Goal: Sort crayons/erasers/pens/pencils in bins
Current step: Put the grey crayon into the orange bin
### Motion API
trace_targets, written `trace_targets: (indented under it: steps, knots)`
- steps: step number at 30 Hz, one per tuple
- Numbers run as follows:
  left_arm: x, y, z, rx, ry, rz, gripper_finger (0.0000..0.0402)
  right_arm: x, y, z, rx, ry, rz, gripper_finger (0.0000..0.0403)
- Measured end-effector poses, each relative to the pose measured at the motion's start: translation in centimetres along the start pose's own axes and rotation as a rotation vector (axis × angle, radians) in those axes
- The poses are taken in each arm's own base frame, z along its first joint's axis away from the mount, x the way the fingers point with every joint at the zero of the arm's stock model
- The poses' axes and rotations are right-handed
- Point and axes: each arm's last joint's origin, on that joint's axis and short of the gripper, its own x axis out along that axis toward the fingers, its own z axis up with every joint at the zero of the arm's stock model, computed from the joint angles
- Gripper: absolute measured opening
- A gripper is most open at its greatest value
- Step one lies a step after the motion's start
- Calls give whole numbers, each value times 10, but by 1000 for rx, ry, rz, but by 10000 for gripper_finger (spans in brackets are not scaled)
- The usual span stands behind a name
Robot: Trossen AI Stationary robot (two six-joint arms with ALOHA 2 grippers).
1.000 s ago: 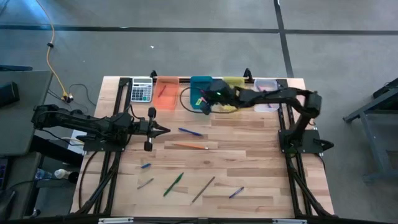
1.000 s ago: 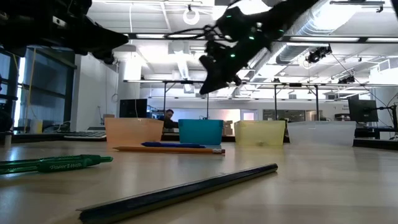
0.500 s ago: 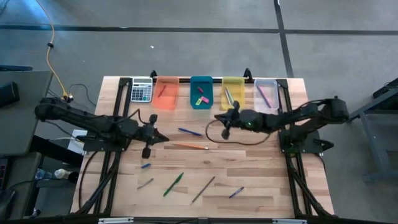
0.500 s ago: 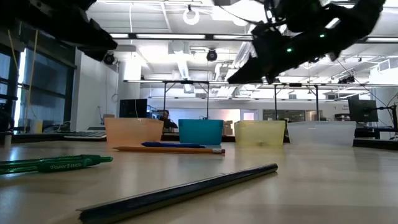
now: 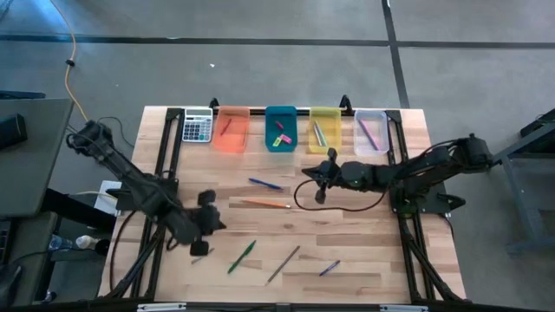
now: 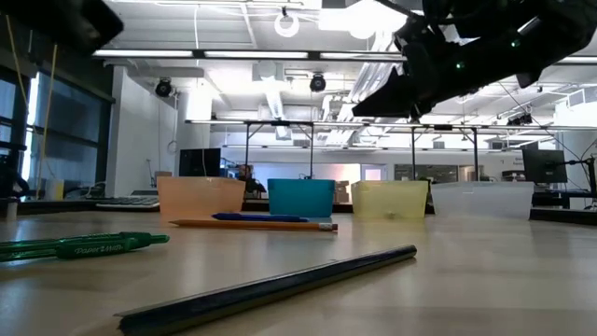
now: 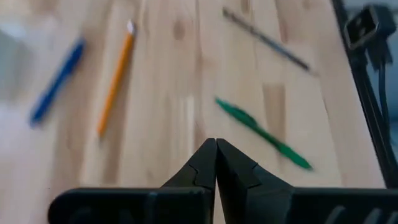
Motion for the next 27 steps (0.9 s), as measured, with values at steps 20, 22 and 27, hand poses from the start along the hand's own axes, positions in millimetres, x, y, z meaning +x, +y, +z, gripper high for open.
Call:
trace_targets:
  steps: [20,22,27]
  knots:
    - [36,-91,-51,-316,533,133,72,-14,35,-2,-54,-6,89,0]
    - [46,-95,-56,-295,539,140,94,-16,38,-2,-56,-8,101,0]
    - [62,-98,-62,-279,553,173,133,-19,46,-1,-58,-24,132,0]
